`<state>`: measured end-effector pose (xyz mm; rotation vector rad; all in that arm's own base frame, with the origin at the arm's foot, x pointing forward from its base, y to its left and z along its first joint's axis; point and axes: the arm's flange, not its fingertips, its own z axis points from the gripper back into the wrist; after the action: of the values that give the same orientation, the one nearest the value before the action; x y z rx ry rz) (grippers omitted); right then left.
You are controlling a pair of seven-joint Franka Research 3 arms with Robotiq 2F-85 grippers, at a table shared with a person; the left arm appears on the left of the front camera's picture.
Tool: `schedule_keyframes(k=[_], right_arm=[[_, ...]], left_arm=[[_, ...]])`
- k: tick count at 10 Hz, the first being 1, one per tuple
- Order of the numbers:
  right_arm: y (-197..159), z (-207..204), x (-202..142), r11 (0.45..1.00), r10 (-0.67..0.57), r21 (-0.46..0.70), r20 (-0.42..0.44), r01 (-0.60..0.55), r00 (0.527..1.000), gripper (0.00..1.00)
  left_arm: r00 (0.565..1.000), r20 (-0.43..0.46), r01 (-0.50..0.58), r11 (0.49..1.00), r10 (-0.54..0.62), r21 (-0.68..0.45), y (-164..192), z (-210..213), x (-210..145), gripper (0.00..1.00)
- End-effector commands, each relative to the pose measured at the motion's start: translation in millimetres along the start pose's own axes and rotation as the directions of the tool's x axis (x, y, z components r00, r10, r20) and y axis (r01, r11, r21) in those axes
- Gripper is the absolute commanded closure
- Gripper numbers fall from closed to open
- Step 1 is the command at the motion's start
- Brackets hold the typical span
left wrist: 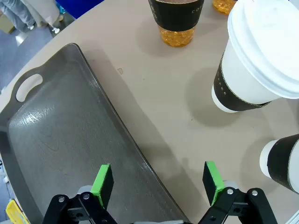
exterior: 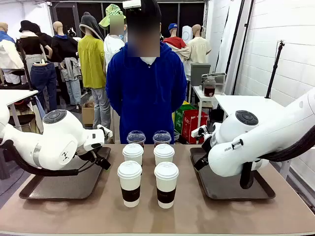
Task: Distribute the coffee onto the tray.
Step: Pick up one iced Americano and place it on the right Handle tray.
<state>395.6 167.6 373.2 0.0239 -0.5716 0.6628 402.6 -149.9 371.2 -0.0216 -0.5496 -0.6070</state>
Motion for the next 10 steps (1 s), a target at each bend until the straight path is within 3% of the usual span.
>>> schedule_keyframes(k=[1, 10], right_arm=[[0.0, 0.0, 0.0, 1.000, 0.000, 0.000, 0.000, 0.000, 1.000, 0.00], [0.0, 0.0, 0.0, 1.000, 0.000, 0.000, 0.000, 0.000, 1.000, 0.00]], left_arm=[[1.000, 0.000, 0.000, 1.000, 0.000, 0.000, 0.0, 0.0, 0.0, 0.00], [1.000, 0.000, 0.000, 1.000, 0.000, 0.000, 0.0, 0.0, 0.0, 0.00]])
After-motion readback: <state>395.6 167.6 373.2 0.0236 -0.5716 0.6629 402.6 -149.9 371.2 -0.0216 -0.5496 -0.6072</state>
